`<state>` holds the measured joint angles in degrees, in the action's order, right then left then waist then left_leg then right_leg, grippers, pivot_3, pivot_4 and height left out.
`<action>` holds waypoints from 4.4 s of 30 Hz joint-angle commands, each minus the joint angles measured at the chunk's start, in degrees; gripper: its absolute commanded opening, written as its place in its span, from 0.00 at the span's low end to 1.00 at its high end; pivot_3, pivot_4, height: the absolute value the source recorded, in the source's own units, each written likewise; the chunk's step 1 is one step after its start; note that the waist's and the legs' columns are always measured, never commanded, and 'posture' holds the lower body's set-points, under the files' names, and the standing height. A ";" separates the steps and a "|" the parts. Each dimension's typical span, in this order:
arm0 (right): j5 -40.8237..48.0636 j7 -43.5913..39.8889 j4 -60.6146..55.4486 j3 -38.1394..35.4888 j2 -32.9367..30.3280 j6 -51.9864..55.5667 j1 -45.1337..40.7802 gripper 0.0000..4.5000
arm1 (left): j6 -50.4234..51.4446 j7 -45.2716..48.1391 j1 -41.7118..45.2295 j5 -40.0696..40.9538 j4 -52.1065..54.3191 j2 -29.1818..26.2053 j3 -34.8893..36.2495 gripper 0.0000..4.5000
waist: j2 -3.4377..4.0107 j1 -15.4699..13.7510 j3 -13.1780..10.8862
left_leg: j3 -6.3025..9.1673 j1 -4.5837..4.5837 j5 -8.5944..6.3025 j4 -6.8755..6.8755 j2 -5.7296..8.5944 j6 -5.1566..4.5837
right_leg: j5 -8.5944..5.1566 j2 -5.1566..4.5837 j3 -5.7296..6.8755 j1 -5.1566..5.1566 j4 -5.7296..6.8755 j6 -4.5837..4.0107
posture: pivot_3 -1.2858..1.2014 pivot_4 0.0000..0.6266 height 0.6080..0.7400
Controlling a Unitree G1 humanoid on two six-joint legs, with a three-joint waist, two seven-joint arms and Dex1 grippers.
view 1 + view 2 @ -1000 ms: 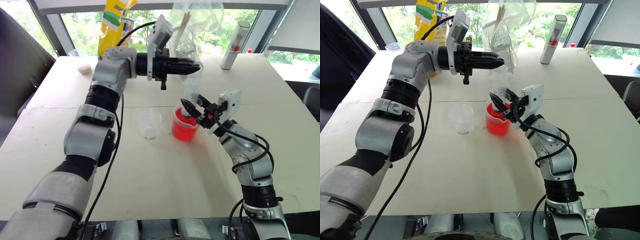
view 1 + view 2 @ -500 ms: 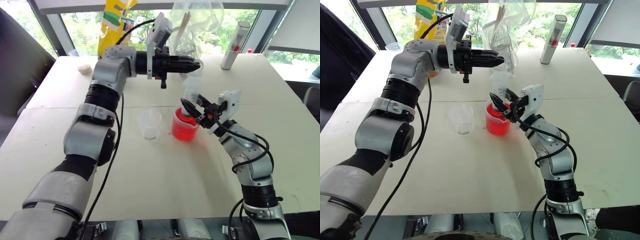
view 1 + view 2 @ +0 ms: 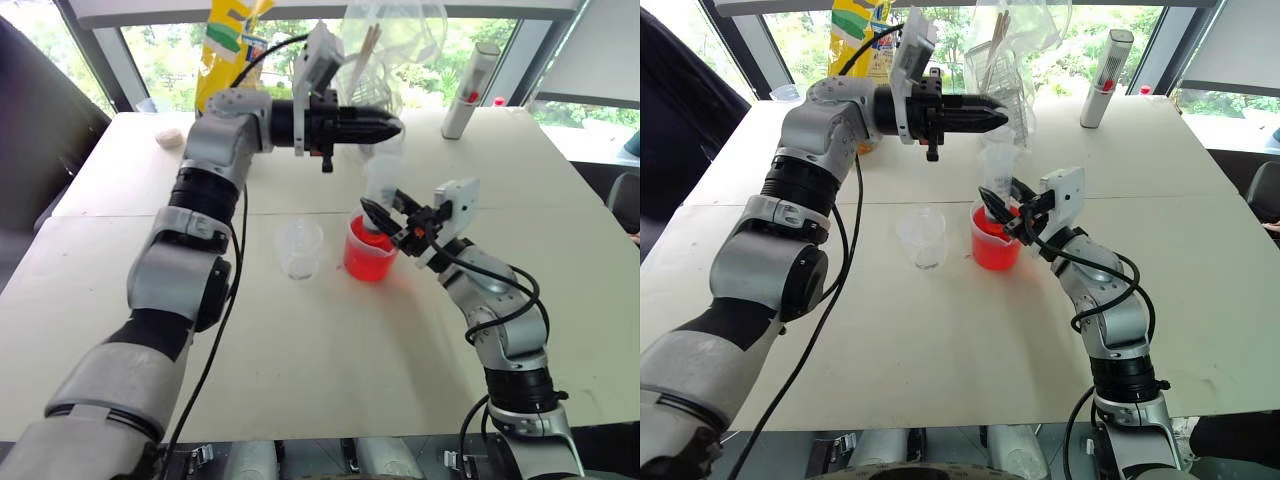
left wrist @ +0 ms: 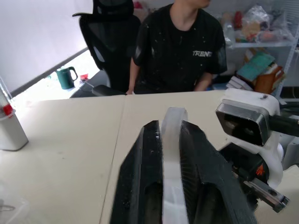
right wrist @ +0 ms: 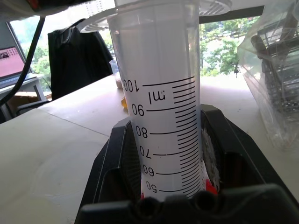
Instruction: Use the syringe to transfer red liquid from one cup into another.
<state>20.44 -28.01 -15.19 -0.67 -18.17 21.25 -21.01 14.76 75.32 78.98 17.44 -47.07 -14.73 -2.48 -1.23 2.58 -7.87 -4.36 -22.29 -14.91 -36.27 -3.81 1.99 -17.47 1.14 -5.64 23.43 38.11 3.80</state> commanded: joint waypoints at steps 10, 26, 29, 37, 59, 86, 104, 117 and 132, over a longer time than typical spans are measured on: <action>0.95 0.99 -4.19 -1.31 -1.06 1.96 -2.34 0.31 | 1.07 -1.06 -0.40 2.04 6.59 -2.99 3.88 0.99 | 0.00 0.10 0.00 | -0.01 0.02 0.00 -0.01 0.00 0.00 | 0.00 0.00 0.00 -0.01 0.01 0.00 | 0.52 0.24 0.99; 3.24 2.52 -6.77 -3.31 -2.60 5.87 -10.88 0.31 | 5.79 -2.78 -7.51 2.24 10.48 -14.94 6.39 0.99 | 0.00 -0.02 0.00 | -0.03 0.02 0.01 -0.03 -0.03 0.02 | 0.00 -0.02 0.01 0.00 0.06 0.00 | 0.52 0.24 0.99; 5.31 1.88 -7.23 -2.79 -2.72 8.89 -15.91 0.31 | 5.75 -3.25 -8.15 1.97 10.82 -16.09 6.49 0.99 | 0.00 -0.02 0.00 | -0.02 0.01 0.01 -0.04 -0.04 0.03 | 0.00 -0.02 0.02 0.01 0.07 0.00 | 0.52 0.24 0.99; 8.66 0.56 -3.00 3.26 6.09 10.41 -21.20 0.31 | 5.61 -4.40 -8.25 2.06 11.13 -18.21 6.98 0.99 | 0.00 0.02 0.00 | 0.00 0.02 0.01 -0.03 -0.06 0.02 | 0.00 -0.02 0.04 0.01 0.09 -0.01 | 0.52 0.24 0.99; -2.53 -5.61 13.02 11.44 11.34 -6.33 -14.60 0.31 | 17.72 -0.52 -11.56 9.41 24.65 -21.39 6.83 0.99 | -0.05 0.95 0.03 | 0.02 0.00 0.03 -0.09 -0.06 0.04 | 0.00 -0.08 0.07 0.00 0.14 -0.01 | 0.52 0.24 0.99; -3.91 -6.93 15.78 10.89 11.53 -6.78 -15.13 0.31 | 23.78 1.69 -14.05 12.47 29.20 -24.98 7.10 0.99 | -0.05 1.46 0.03 | 0.02 0.05 0.04 -0.07 -0.06 0.07 | 0.00 -0.09 0.03 0.01 0.21 -0.01 | 0.52 0.24 0.99; -4.71 -7.00 15.24 11.40 11.62 -6.35 -14.57 0.31 | 23.43 0.12 -17.03 11.88 30.71 -22.51 5.00 0.28 | -0.05 1.42 0.03 | 0.02 0.06 0.05 -0.08 -0.04 0.08 | 0.00 -0.11 0.03 0.00 0.20 -0.01 | 0.52 0.24 0.99; -3.65 -6.83 12.05 11.00 11.67 -4.00 -14.82 0.31 | 23.16 1.78 -20.35 10.87 33.78 -23.63 1.89 0.01 | -0.05 1.40 0.03 | 0.02 0.06 0.05 -0.07 -0.05 0.08 | 0.00 -0.11 0.02 0.00 0.19 -0.01 | 0.52 0.24 0.99; -1.51 -5.95 9.12 8.81 12.40 0.09 -18.70 0.31 | 21.36 2.37 -22.82 9.19 35.04 -24.51 0.18 0.01 | -0.05 1.42 0.03 | 0.02 0.05 0.05 -0.07 -0.04 0.08 | 0.00 -0.11 0.02 0.00 0.18 -0.01 | 0.52 0.24 0.99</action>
<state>16.57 -34.79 -0.95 11.07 -7.18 23.09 -35.47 35.94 76.18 57.49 27.50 -13.65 -38.84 0.32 -1.28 4.00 -7.84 -4.34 -22.24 -14.86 -36.34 -3.85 2.07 -17.46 1.03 -5.62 23.43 38.30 3.79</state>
